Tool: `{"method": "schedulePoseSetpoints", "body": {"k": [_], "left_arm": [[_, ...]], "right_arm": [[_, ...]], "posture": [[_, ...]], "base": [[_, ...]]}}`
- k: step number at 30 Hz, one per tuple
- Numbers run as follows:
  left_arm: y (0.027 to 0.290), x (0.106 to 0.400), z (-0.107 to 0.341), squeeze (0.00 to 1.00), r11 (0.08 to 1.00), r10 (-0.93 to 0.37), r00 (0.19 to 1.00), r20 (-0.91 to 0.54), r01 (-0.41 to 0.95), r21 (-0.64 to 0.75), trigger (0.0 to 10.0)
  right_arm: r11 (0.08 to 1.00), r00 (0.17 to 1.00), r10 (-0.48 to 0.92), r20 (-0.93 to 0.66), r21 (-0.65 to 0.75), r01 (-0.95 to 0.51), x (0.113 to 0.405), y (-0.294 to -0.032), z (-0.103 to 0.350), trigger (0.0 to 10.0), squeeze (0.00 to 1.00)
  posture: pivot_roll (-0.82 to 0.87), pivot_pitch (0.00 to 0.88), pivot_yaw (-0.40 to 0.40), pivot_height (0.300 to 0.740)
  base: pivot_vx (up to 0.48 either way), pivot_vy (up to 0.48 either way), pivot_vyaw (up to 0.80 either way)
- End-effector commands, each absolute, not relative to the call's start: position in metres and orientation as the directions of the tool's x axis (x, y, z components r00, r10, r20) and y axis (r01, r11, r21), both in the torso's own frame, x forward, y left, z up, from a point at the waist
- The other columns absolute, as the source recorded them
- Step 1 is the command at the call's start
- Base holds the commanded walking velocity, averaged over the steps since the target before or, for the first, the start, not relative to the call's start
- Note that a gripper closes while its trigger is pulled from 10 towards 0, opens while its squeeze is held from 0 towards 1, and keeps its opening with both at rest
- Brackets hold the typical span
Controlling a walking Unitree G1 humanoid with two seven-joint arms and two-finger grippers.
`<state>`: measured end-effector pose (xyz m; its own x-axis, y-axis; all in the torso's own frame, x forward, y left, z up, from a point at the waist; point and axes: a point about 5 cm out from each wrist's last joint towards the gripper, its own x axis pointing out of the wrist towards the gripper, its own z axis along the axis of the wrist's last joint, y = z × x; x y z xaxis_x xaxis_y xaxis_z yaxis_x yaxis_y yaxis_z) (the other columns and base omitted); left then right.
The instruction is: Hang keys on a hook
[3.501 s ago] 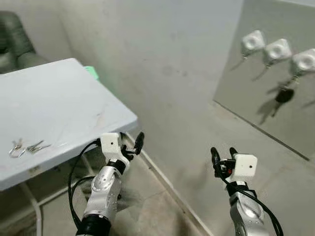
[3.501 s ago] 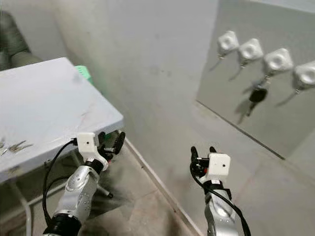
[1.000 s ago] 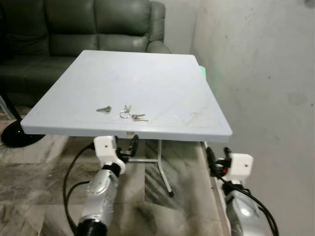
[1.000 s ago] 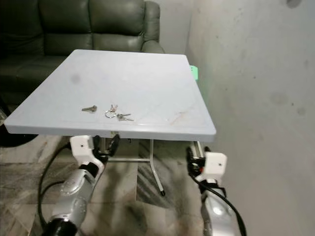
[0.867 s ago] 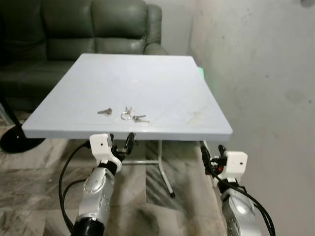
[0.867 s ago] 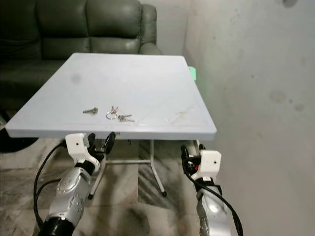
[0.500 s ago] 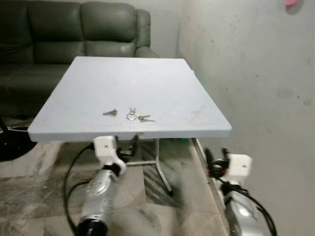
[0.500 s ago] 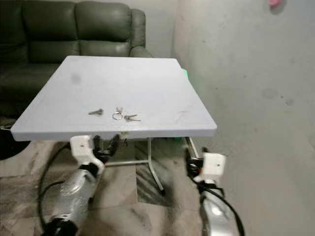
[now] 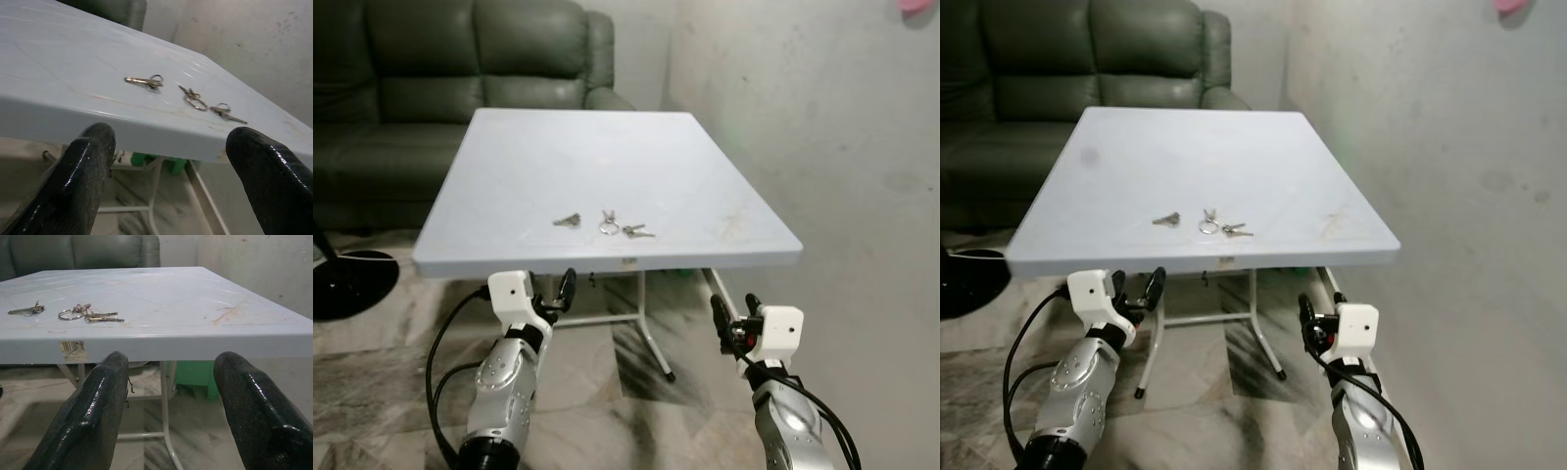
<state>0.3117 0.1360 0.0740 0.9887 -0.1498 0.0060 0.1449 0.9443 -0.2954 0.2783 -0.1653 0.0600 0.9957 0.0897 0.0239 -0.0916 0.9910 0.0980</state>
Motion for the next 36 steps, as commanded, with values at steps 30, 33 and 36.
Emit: {"method": "schedulePoseSetpoints", "body": {"k": [30,33,36], "left_arm": [[0.133,0.304,0.059,0.0,0.944,-0.17,0.984,-0.051,0.147,-0.297,10.0],[0.134,0.298,0.049,0.0,0.951,-0.185,0.98,-0.077,0.158,-0.265,10.0],[0.135,0.292,0.039,0.0,0.951,-0.2,0.973,-0.113,0.165,-0.261,10.0]], "right_arm": [[0.999,0.994,0.02,-0.106,0.045,-0.015,0.274,-0.177,0.043,10.0,0.0],[0.999,0.989,0.04,-0.144,0.007,-0.04,0.268,-0.177,0.032,10.0,0.0],[0.999,0.983,0.049,-0.176,-0.011,-0.052,0.264,-0.178,0.024,10.0,0.0]], "posture": [[-0.01,0.0,-0.055,0.74],[-0.01,0.0,-0.055,0.74],[-0.01,0.0,-0.055,0.74]], "base": [[0.0,-0.126,0.0],[0.0,0.0,0.0],[0.0,0.0,0.0]]}}
